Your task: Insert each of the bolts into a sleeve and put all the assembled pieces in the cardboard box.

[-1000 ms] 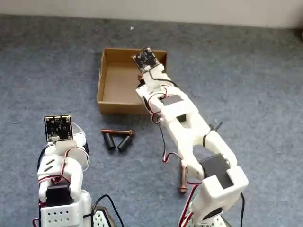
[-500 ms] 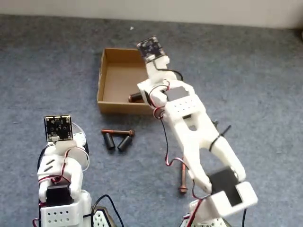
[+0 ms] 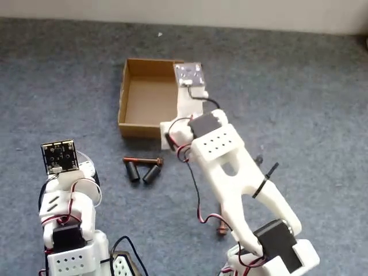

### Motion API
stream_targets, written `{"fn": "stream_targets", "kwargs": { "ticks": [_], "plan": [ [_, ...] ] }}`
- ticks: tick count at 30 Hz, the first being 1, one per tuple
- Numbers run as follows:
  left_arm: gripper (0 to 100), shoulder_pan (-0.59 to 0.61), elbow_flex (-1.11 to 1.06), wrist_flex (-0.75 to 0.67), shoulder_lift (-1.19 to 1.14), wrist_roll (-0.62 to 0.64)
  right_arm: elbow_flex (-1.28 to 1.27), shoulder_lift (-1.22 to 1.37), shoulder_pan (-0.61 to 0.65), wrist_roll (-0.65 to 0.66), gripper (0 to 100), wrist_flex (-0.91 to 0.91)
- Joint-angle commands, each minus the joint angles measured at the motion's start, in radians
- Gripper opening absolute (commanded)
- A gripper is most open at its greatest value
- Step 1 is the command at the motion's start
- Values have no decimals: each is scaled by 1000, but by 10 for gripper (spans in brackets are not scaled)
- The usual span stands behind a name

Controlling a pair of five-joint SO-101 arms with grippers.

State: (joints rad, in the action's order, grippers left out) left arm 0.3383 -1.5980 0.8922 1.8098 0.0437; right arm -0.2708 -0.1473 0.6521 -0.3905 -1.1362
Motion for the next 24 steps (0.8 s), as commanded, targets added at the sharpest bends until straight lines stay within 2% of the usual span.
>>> {"fn": "stream_targets", "kwargs": {
  "ticks": [1,4,10,15,24],
  "plan": [
    [7,16,22,-23,10,-5,58,-41,59,-190,98,-56],
    [7,16,22,-23,10,-6,59,22,102,-330,99,-67],
    [7,16,24,-23,10,-6,68,243,188,-433,99,-10],
    [7,16,24,-23,10,-6,73,354,219,-451,99,70],
    [7,16,25,-21,10,-6,68,371,219,-451,99,180]
  ]
}}
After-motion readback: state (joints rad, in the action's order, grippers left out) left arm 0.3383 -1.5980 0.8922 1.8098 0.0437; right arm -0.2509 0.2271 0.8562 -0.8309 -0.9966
